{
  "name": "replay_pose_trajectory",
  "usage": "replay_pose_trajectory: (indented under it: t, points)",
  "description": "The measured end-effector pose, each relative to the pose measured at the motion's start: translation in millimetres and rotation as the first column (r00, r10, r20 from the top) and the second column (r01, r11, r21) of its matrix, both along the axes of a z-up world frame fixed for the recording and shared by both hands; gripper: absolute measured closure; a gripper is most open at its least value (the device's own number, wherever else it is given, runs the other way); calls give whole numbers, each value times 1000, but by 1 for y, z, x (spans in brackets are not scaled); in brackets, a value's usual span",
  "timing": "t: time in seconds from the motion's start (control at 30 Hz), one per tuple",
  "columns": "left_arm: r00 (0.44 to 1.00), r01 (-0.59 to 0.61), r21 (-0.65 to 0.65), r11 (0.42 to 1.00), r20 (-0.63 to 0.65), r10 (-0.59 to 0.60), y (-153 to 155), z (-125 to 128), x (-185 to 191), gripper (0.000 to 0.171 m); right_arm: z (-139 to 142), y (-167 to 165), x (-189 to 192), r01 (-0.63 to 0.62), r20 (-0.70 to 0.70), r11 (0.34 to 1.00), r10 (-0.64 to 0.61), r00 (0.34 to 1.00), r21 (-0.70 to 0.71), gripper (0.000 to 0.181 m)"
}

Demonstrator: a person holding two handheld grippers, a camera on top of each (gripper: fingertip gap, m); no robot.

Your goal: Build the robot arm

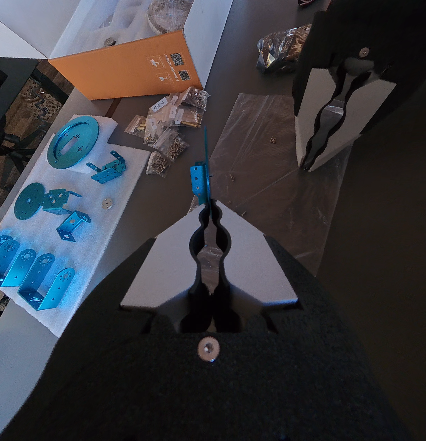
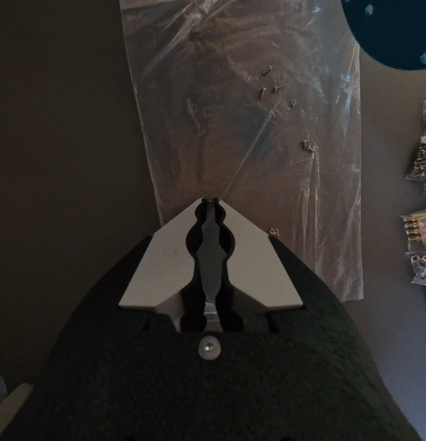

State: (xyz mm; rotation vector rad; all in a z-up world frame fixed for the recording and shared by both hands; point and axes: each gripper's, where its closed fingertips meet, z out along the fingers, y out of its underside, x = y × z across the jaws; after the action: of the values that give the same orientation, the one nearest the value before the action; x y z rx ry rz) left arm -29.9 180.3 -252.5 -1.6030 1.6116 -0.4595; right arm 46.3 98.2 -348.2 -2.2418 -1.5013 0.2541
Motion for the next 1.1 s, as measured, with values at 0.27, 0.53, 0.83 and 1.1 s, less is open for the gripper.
replay_pose_trajectory:
  t: [0.27, 0.53, 0.83, 1.1]
  points:
    - [1000, -3, 4, 1000, 2, 3, 1, 1, -1, 171, -1, -2, 3, -34, 66, 997, 38, 997, -63, 177]
    - [1000, -2, 3, 1000, -6, 2, 1, -2, -3, 171, -2, -2, 2, -72, 104, 995, 80, 991, -75, 178]
    - [1000, -1, 2, 1000, -4, 1, -1, 0, -1, 171, -1, -3, 1, -109, 62, 994, 108, 992, 12, 179]
    - [1000, 0, -47, 999, 24, 1, -7, 3, 0, 171, 26, 10, -6, -16, -199, 991, 42, 979, 132, 179]
